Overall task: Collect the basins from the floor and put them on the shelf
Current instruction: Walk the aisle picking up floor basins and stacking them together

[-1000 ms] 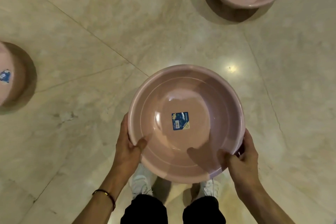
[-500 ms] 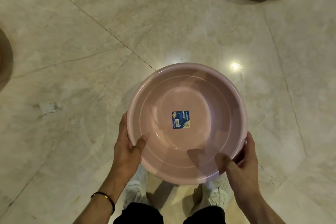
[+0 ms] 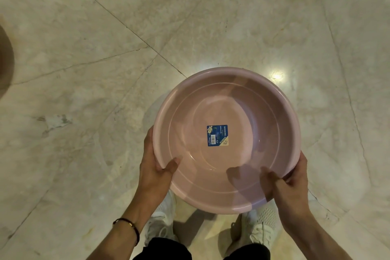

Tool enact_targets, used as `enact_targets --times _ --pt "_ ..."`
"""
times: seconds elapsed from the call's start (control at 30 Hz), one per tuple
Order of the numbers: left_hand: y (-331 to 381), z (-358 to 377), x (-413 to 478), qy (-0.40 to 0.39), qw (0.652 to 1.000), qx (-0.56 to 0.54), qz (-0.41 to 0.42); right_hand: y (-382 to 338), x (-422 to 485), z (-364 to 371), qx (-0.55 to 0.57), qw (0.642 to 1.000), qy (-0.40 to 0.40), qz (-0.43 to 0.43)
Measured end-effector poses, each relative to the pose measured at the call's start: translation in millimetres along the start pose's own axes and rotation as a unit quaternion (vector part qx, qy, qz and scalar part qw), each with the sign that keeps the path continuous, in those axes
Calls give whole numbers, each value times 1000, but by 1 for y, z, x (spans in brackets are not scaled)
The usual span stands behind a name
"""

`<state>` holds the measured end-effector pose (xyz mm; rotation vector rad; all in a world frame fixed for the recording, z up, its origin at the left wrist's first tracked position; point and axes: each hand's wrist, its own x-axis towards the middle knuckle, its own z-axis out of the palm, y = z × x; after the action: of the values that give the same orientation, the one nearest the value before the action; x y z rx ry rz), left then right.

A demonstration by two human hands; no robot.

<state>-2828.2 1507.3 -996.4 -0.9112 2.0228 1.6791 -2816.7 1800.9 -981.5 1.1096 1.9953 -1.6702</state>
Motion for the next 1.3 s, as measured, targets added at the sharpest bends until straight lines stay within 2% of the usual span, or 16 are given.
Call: enact_targets --times 0.27,0.5,0.93,1.3 --pt "26 -6 -32 1 999 -35 -34 -23 -21 -20 -20 1000 -8 -2" --pt "79 -19 -83 24 997 -53 -45 -84 -64 -53 -50 998 -32 -19" --pt "278 -81 -198 46 990 -134 4 -268 -186 -81 -8 996 10 -84" --pt "462 -161 -359 105 986 -108 68 -470 -358 -111 26 990 6 -139"
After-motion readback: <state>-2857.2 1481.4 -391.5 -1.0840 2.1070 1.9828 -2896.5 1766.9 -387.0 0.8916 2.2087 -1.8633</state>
